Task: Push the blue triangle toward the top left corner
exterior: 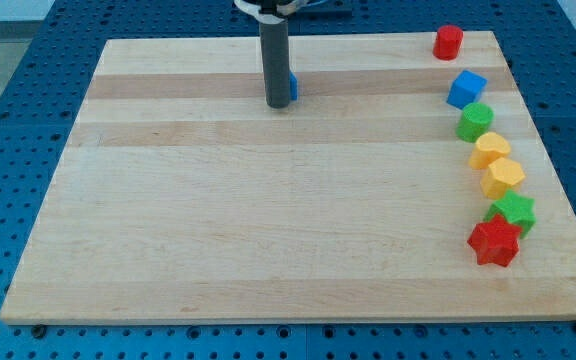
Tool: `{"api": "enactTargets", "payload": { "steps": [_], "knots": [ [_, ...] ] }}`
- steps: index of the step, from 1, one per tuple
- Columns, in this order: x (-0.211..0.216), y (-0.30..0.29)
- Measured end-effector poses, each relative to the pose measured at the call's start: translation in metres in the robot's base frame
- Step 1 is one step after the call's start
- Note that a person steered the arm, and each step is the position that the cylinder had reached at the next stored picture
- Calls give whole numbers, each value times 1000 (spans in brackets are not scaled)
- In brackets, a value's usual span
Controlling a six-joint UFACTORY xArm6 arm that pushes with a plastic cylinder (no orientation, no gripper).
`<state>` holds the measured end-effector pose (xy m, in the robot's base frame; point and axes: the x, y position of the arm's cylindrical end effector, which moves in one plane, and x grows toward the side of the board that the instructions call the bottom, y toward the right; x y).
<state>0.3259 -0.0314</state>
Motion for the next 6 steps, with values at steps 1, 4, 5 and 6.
{"api": "enactTargets", "payload": {
  "steps": [1, 4, 5, 6],
  "knots": [
    [-7, 19],
    [-32, 39],
    [-33, 7],
    [-33, -23]
  ]
}}
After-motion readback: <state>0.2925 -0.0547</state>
